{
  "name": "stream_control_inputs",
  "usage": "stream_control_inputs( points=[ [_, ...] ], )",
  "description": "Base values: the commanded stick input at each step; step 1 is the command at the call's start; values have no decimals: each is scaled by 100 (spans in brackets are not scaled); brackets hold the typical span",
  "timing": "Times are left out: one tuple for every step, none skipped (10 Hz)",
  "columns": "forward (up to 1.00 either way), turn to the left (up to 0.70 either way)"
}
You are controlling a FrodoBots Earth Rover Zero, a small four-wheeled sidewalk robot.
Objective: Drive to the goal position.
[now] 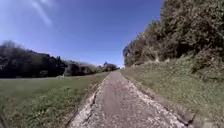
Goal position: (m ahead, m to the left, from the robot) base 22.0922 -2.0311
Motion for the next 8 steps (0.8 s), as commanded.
stream_control_inputs(
  points=[
    [85, 0],
    [85, 0],
    [85, 0],
    [85, 0],
    [85, 0],
    [85, 0],
    [85, 0],
    [85, 0]
  ],
)
